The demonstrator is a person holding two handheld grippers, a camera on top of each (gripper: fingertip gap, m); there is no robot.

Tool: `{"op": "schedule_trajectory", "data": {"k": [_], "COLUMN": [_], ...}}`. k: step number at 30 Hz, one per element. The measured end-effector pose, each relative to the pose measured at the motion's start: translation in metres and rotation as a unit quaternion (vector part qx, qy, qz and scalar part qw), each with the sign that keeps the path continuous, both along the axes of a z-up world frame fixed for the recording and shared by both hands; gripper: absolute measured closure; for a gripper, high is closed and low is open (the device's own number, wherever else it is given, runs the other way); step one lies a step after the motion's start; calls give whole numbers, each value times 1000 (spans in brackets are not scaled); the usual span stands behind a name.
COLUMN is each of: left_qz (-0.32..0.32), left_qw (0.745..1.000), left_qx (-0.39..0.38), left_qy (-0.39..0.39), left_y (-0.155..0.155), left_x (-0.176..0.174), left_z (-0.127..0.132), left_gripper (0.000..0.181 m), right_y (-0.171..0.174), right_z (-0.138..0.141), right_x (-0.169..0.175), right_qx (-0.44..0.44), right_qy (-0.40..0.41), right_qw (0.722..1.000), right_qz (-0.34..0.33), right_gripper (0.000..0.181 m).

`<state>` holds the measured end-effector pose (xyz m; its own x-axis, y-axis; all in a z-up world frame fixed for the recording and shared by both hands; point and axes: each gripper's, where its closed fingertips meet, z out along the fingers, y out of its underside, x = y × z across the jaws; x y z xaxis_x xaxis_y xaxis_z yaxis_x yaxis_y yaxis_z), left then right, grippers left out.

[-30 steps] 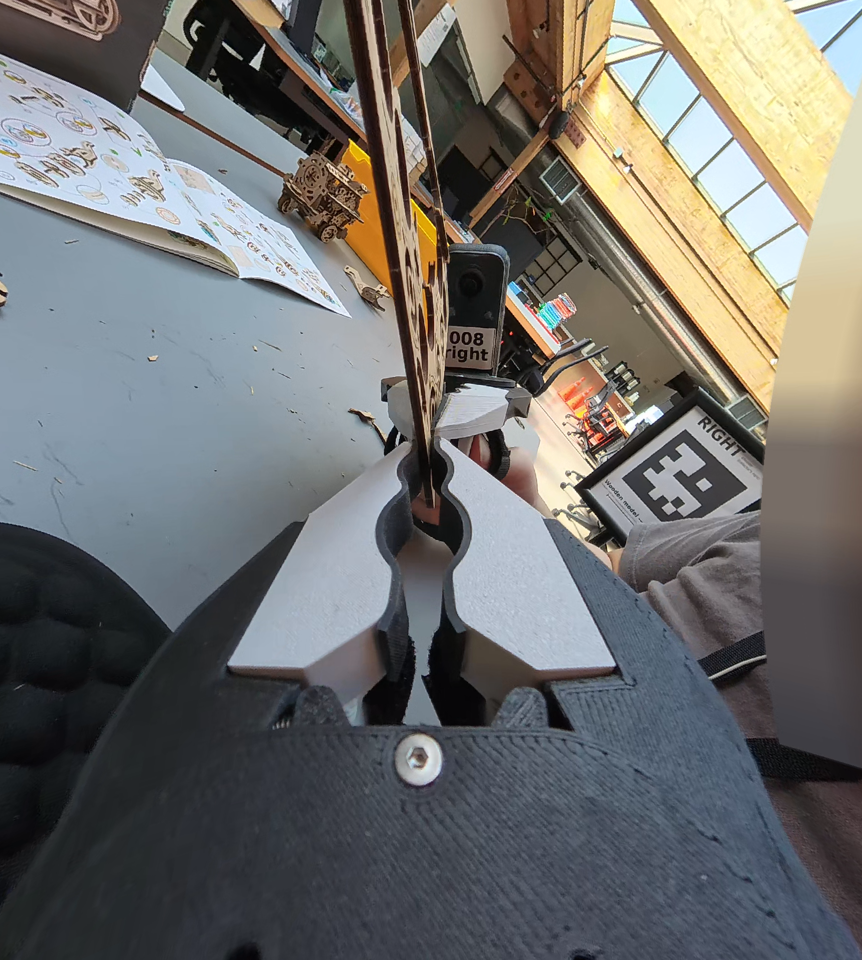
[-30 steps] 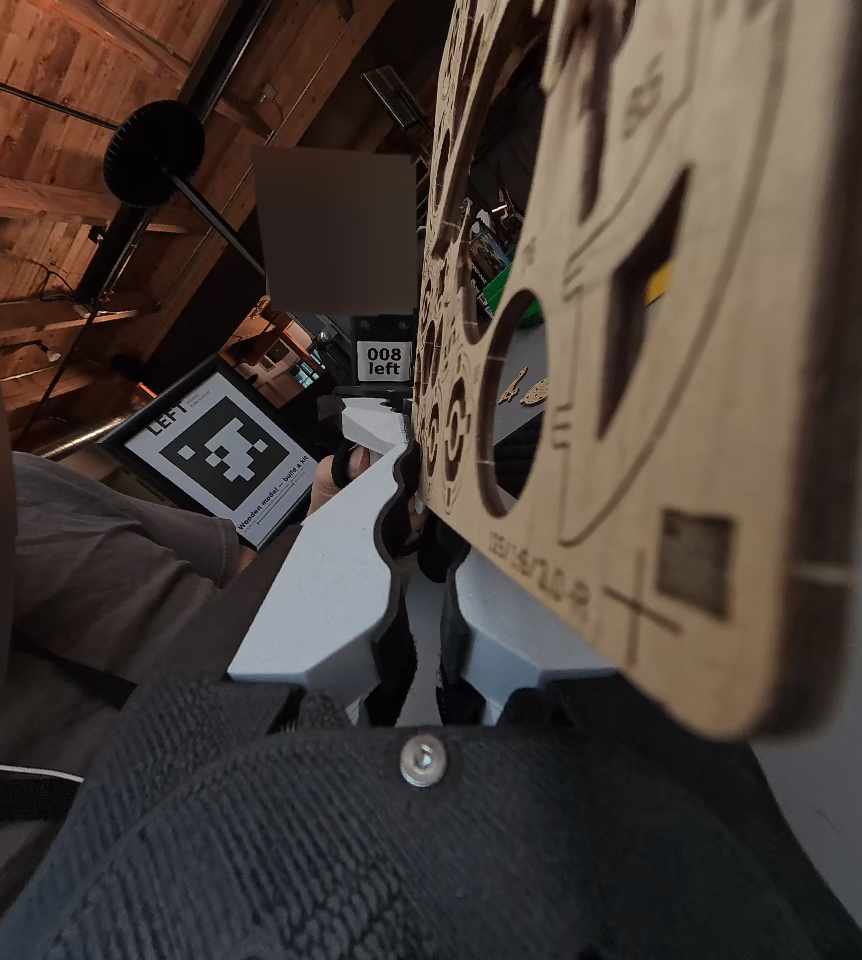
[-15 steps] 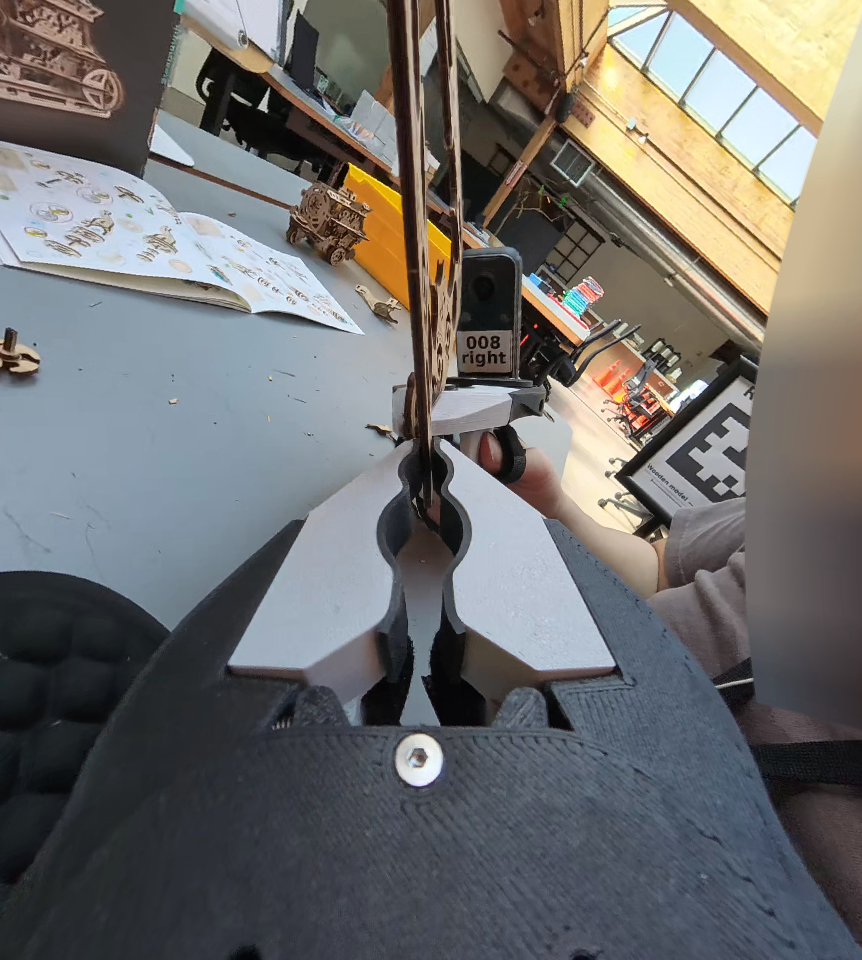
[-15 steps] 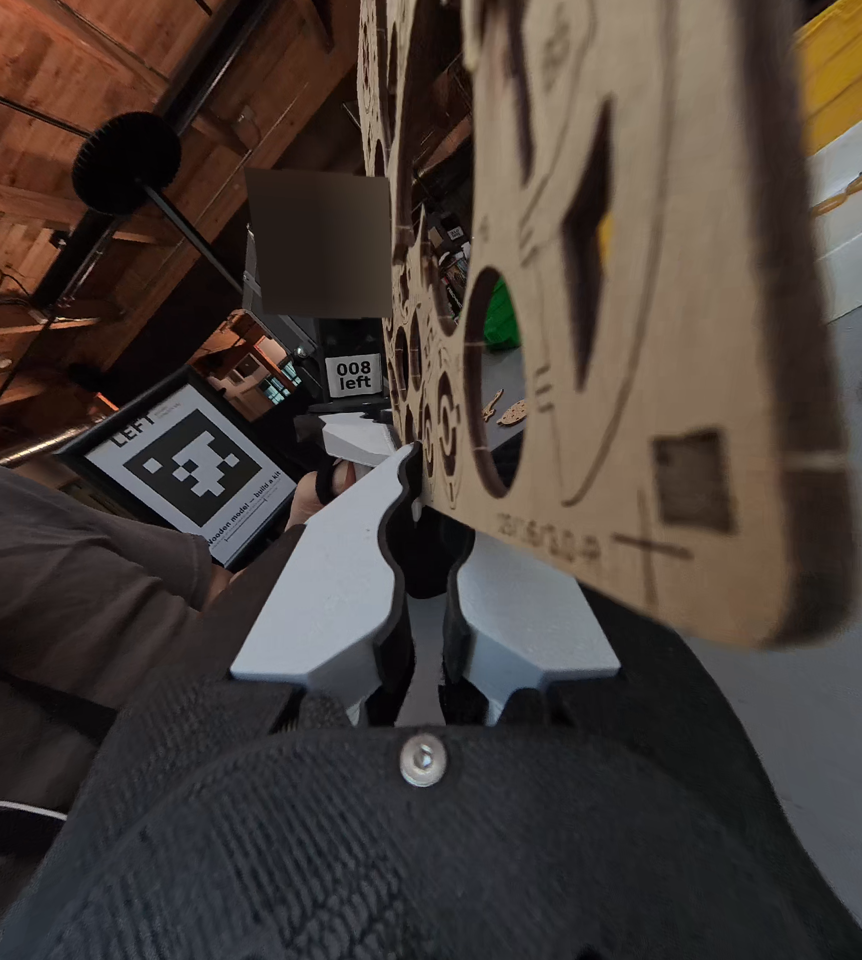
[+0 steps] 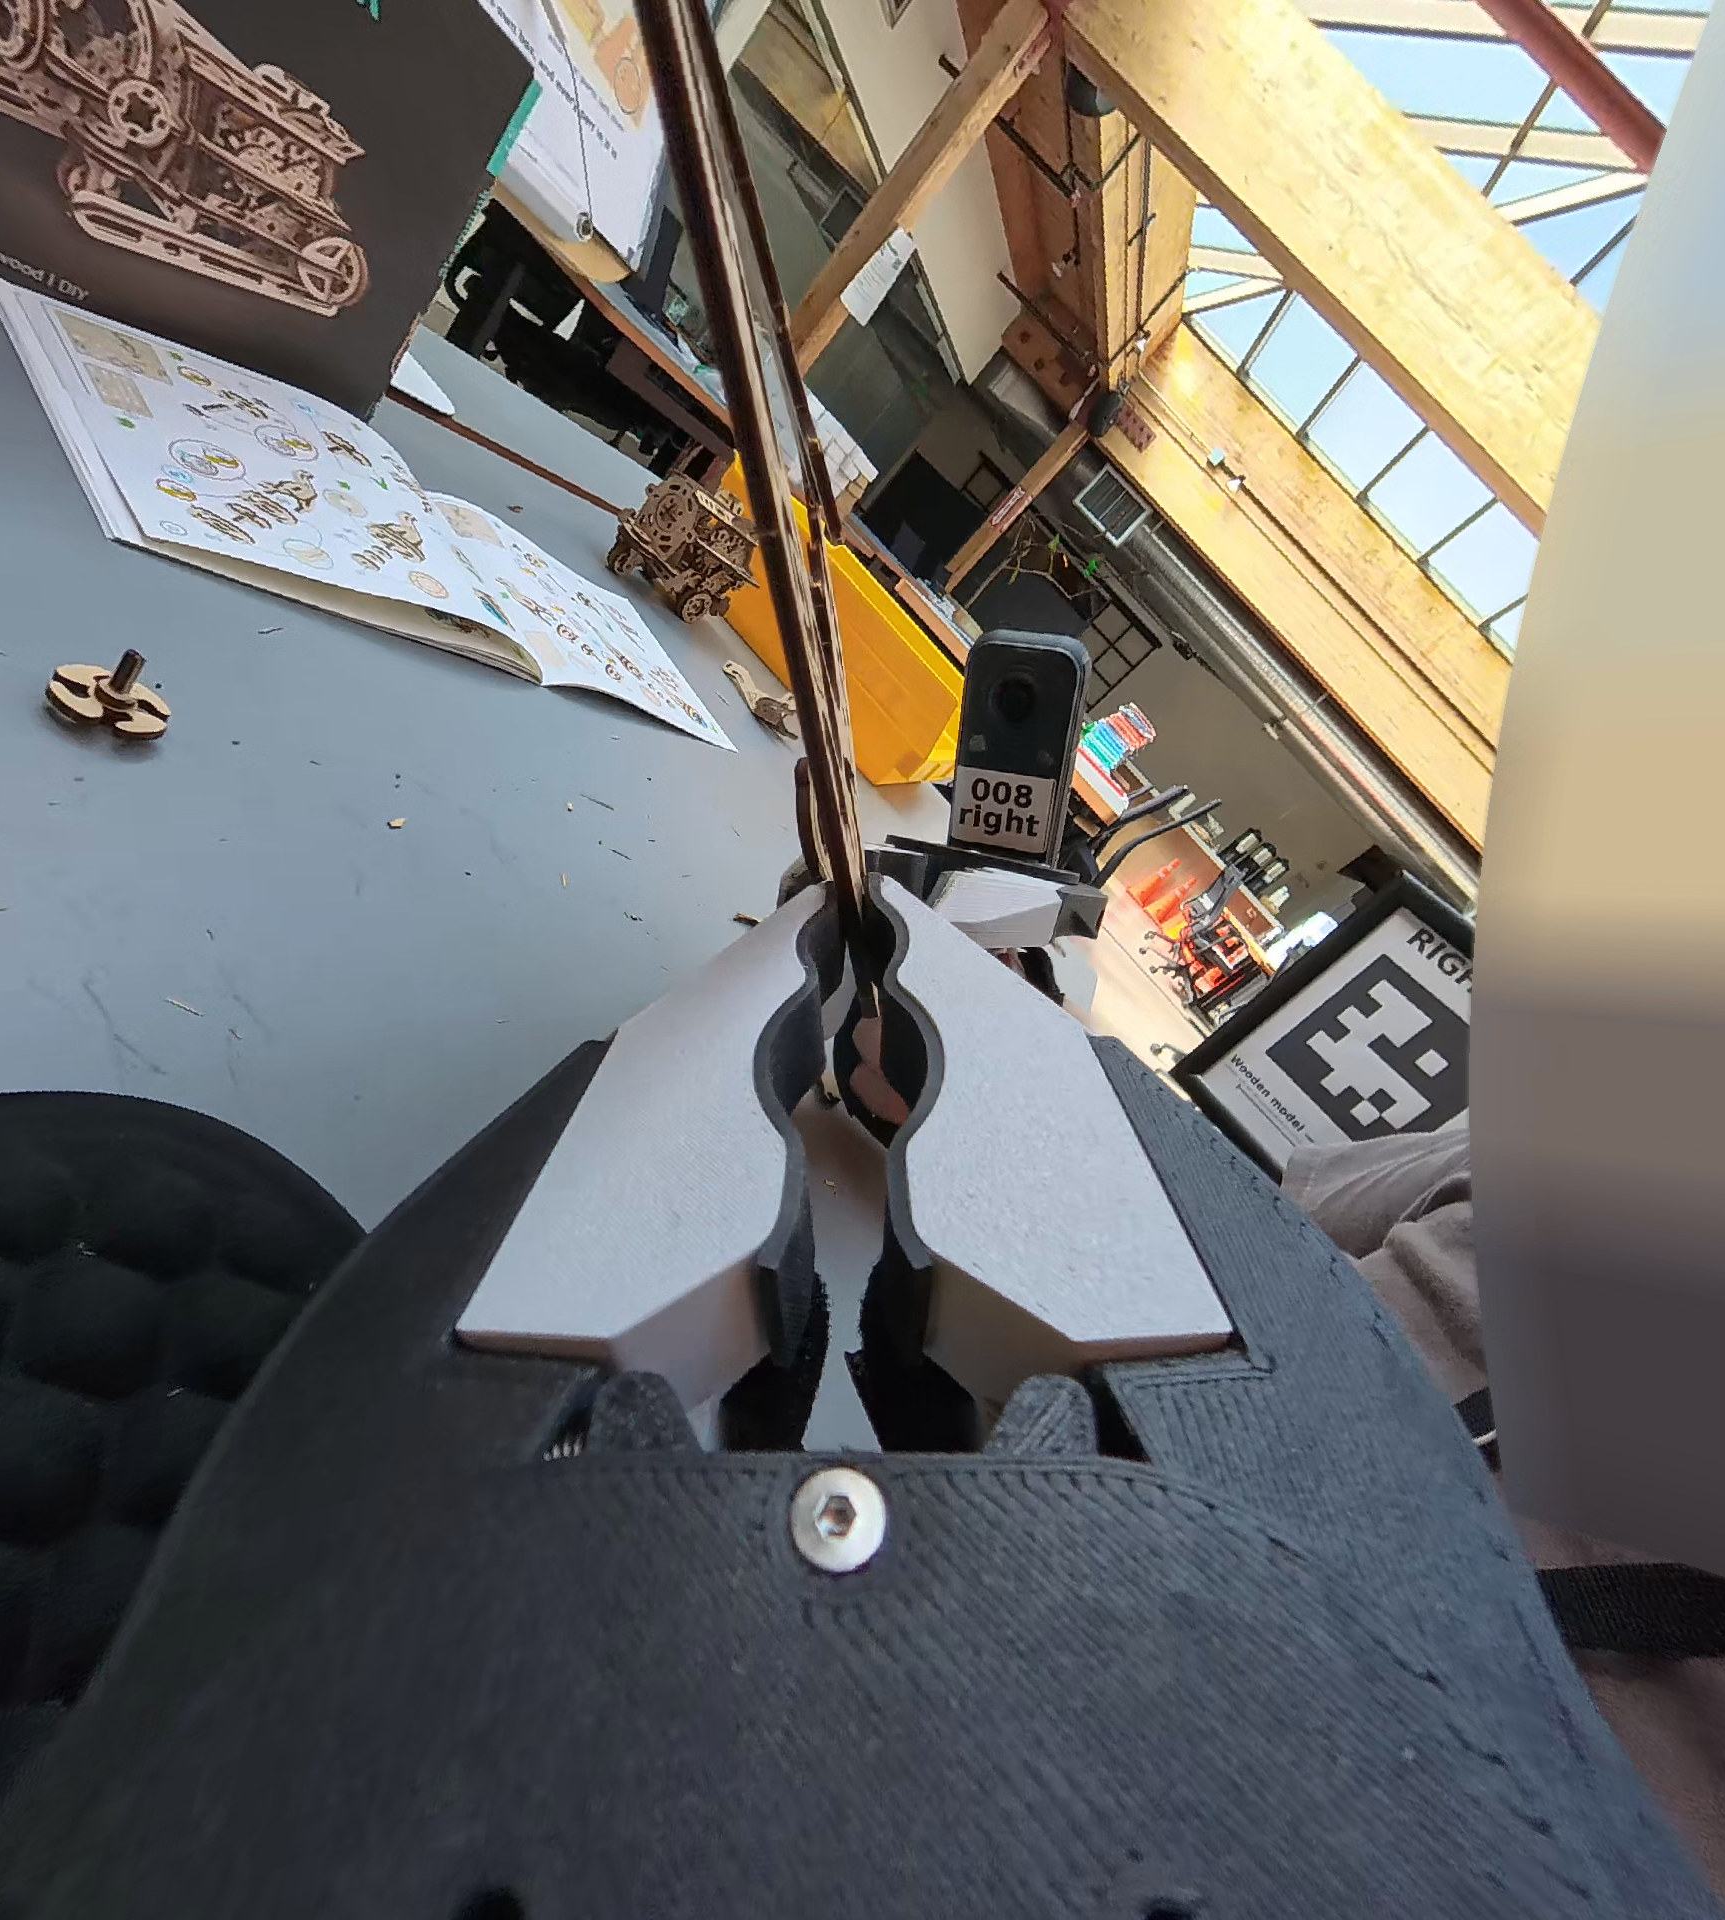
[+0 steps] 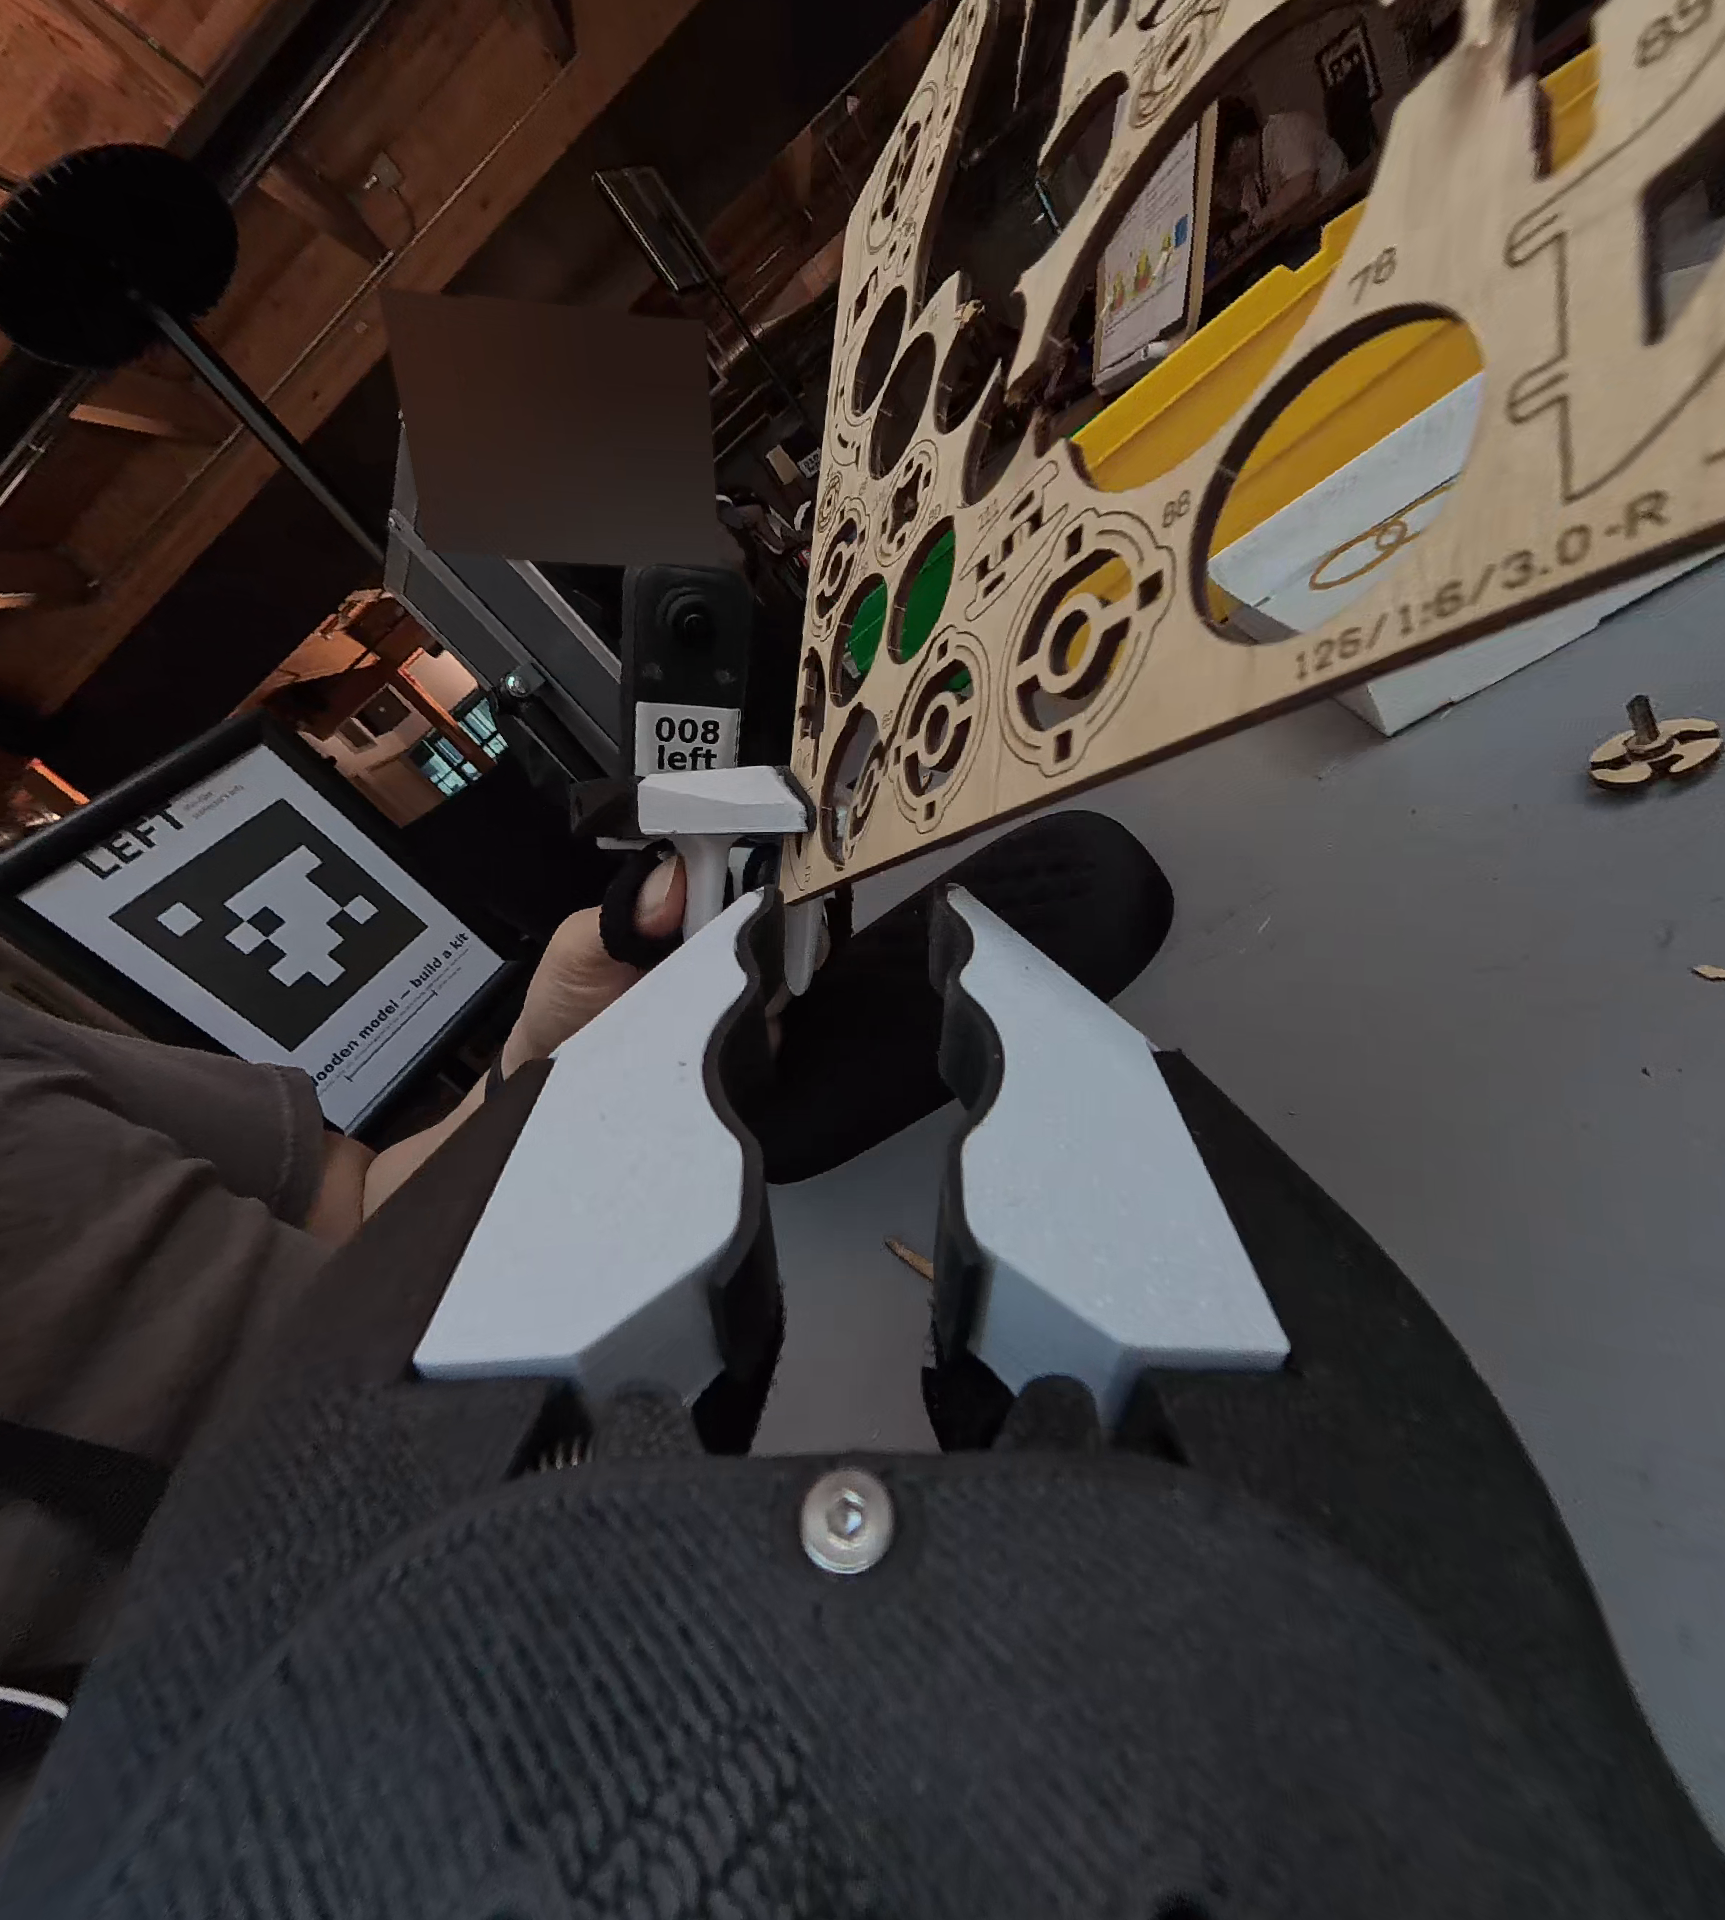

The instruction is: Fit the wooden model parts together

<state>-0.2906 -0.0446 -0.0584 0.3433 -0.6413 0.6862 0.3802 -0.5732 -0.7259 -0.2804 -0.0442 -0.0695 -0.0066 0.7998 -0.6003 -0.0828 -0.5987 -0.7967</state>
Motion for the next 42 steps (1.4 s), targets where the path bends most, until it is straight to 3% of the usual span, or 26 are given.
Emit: {"op": "schedule_trajectory", "data": {"k": [10, 15, 18, 23, 25, 29, 33, 36, 38, 42], "left_qz": [-7, 6, 24, 33, 33, 39, 77, 105, 115, 112], "left_qw": [994, 997, 999, 999, 999, 999, 996, 994, 993, 993], "left_qx": [-28, -10, 6, 23, 25, 29, 35, 39, 41, 45], "left_qy": [-105, -78, -44, 0, 9, 13, 11, 5, -3, -16], "left_y": [0, 0, 2, 0, 0, 1, 10, 13, 14, 12], "left_x": [-7, 2, 7, 14, 16, 14, -12, -38, -50, -57], "left_z": [14, 13, 10, 6, 5, 5, 12, 21, 26, 31], "left_gripper": [181, 181, 181, 181, 181, 181, 181, 181, 181, 181], "right_y": [-1, 18, 15, 21, 16, 16, 18, 26, 40, 45], "right_z": [16, 16, 17, 12, 9, 8, 6, -5, -28, -50], "right_x": [11, 14, 7, 5, 0, 0, 16, 35, 47, 46], "right_qx": [19, -31, -48, -11, -17, -21, -14, 18, 63, 178], "right_qy": [40, 42, 44, -7, -20, -20, -23, -71, -174, -306], "right_qw": [999, 996, 996, 994, 996, 997, 997, 994, 979, 935], "right_qz": [-18, -74, -60, -111, -87, -77, -72, -75, -85, -4], "right_gripper": [147, 147, 147, 165, 170, 168, 152, 151, 151, 147]}}
